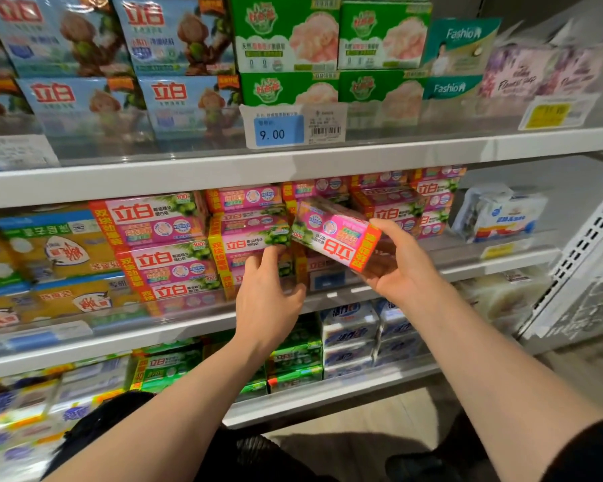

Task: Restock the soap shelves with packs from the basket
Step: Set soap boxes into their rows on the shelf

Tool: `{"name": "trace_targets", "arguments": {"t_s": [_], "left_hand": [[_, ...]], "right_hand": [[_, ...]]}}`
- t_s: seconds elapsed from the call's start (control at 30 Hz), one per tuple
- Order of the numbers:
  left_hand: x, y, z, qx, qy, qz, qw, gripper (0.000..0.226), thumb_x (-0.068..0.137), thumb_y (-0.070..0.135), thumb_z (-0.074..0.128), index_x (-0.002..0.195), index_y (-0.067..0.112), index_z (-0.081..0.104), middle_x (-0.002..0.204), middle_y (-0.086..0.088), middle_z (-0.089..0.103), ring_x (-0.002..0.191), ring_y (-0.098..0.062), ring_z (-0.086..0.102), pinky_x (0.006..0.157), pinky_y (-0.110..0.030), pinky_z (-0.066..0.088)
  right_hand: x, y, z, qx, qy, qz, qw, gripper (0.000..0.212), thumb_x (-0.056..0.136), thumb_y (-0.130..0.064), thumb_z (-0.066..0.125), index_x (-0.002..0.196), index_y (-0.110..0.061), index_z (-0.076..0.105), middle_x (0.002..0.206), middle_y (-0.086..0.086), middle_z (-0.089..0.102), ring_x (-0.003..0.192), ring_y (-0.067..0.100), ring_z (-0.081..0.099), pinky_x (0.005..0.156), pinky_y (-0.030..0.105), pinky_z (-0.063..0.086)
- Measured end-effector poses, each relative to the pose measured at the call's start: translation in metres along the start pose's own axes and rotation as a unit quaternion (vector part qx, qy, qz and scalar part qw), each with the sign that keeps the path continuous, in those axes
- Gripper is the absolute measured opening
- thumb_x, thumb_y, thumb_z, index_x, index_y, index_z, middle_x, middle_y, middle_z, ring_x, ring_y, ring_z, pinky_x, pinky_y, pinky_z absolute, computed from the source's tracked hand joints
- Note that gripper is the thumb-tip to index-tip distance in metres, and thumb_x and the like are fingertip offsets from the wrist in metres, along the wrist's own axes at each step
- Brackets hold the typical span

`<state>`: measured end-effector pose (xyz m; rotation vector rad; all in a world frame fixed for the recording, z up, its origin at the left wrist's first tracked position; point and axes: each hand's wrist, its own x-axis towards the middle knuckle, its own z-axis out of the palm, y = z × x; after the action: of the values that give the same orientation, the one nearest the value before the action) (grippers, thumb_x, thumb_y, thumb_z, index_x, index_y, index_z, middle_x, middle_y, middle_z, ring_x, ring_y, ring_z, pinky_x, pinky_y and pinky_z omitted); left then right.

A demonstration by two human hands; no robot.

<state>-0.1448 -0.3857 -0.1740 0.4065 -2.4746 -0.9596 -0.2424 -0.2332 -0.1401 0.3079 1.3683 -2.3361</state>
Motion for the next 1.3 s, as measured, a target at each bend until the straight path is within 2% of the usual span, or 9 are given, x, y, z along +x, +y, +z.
{"name": "trace_targets", "arguments": {"t_s": [0.23, 0.37, 0.5, 0.67, 0.8, 0.93, 1.1, 1.2, 1.3], "left_hand": [[0.009, 0.017, 0.012, -0.018, 0.017, -0.053, 0.998, 0.052, 0.085, 0.023, 0.069, 0.13, 0.015, 0.043, 0.115, -0.005, 0.041, 0.088, -0.021, 0.048, 0.077, -0.027, 0.038], [0.01, 0.017, 0.014, -0.035, 0.017, -0.061, 0.997, 0.05, 0.083, 0.021, 0.069, 0.126, 0.014, 0.044, 0.118, -0.008, 0.042, 0.092, -0.025, 0.052, 0.078, -0.029, 0.041], [0.009, 0.01, 0.011, -0.035, 0.014, -0.055, 0.998, 0.045, 0.082, 0.02, 0.07, 0.12, 0.012, 0.047, 0.115, -0.01, 0.05, 0.103, -0.027, 0.05, 0.081, -0.035, 0.045], [0.008, 0.0, 0.0, -0.03, 0.017, -0.052, 0.998, 0.051, 0.081, 0.019, 0.071, 0.125, 0.013, 0.046, 0.12, -0.008, 0.052, 0.108, -0.023, 0.049, 0.082, -0.029, 0.041], [0.008, -0.006, -0.006, -0.034, 0.011, -0.053, 0.998, 0.055, 0.083, 0.019, 0.071, 0.13, 0.014, 0.044, 0.122, -0.007, 0.051, 0.112, -0.024, 0.051, 0.088, -0.033, 0.045], [0.006, -0.009, -0.003, -0.061, 0.006, -0.029, 0.998, 0.057, 0.08, 0.026, 0.076, 0.125, 0.015, 0.043, 0.12, -0.004, 0.055, 0.111, -0.023, 0.055, 0.09, -0.041, 0.049], [0.001, 0.008, 0.007, -0.204, -0.009, 0.011, 0.979, 0.074, 0.075, 0.022, 0.082, 0.132, 0.032, 0.035, 0.107, 0.016, 0.062, 0.097, -0.006, 0.067, 0.079, -0.022, 0.057], [0.01, 0.015, 0.012, -0.192, 0.032, 0.05, 0.98, 0.075, 0.075, 0.024, 0.082, 0.135, 0.034, 0.039, 0.114, 0.008, 0.065, 0.102, -0.011, 0.066, 0.085, -0.034, 0.057], [0.019, 0.02, 0.014, -0.185, 0.064, 0.05, 0.979, 0.058, 0.079, 0.025, 0.079, 0.131, 0.023, 0.053, 0.11, 0.005, 0.067, 0.098, -0.01, 0.066, 0.088, -0.031, 0.056]], "right_hand": [[-0.004, 0.004, 0.002, 0.143, -0.077, 0.023, 0.986, 0.05, 0.074, -0.012, 0.07, 0.122, -0.009, 0.056, 0.118, 0.02, 0.059, 0.106, 0.037, 0.06, 0.075, 0.052, 0.056], [-0.008, 0.016, 0.005, 0.094, -0.121, 0.047, 0.987, 0.049, 0.061, -0.007, 0.065, 0.11, -0.006, 0.061, 0.115, 0.017, 0.062, 0.109, 0.034, 0.058, 0.099, 0.048, 0.043], [-0.013, 0.028, 0.016, 0.042, -0.135, 0.042, 0.989, 0.021, 0.073, 0.01, 0.057, 0.089, -0.002, 0.063, 0.086, 0.013, 0.068, 0.086, 0.026, 0.063, 0.091, 0.037, 0.049], [-0.004, 0.036, 0.025, -0.011, -0.079, -0.05, 0.996, 0.041, 0.071, 0.026, 0.058, 0.098, -0.004, 0.061, 0.09, 0.008, 0.068, 0.086, 0.019, 0.065, 0.077, 0.029, 0.056], [0.006, 0.037, 0.025, 0.002, 0.042, -0.12, 0.992, 0.023, 0.097, 0.003, 0.041, 0.096, -0.011, 0.059, 0.081, 0.003, 0.063, 0.061, 0.009, 0.063, 0.043, 0.018, 0.05], [0.011, 0.038, 0.018, 0.043, 0.041, -0.067, 0.996, 0.033, 0.105, -0.021, 0.028, 0.092, -0.016, 0.058, 0.082, 0.007, 0.065, 0.06, 0.017, 0.066, 0.041, 0.029, 0.053], [0.007, 0.042, 0.03, -0.047, 0.009, -0.027, 0.998, 0.017, 0.1, -0.006, 0.044, 0.108, -0.01, 0.058, 0.095, 0.014, 0.065, 0.069, 0.025, 0.064, 0.04, 0.026, 0.052], [0.012, 0.037, 0.027, -0.117, 0.031, -0.063, 0.991, 0.048, 0.084, 0.011, 0.056, 0.126, -0.011, 0.05, 0.104, 0.016, 0.066, 0.081, 0.028, 0.067, 0.053, 0.031, 0.057], [0.015, 0.031, 0.013, -0.267, 0.075, -0.19, 0.942, 0.103, 0.064, -0.002, 0.082, 0.146, -0.026, 0.023, 0.134, 0.011, 0.052, 0.118, 0.028, 0.056, 0.085, 0.044, 0.056]]}}
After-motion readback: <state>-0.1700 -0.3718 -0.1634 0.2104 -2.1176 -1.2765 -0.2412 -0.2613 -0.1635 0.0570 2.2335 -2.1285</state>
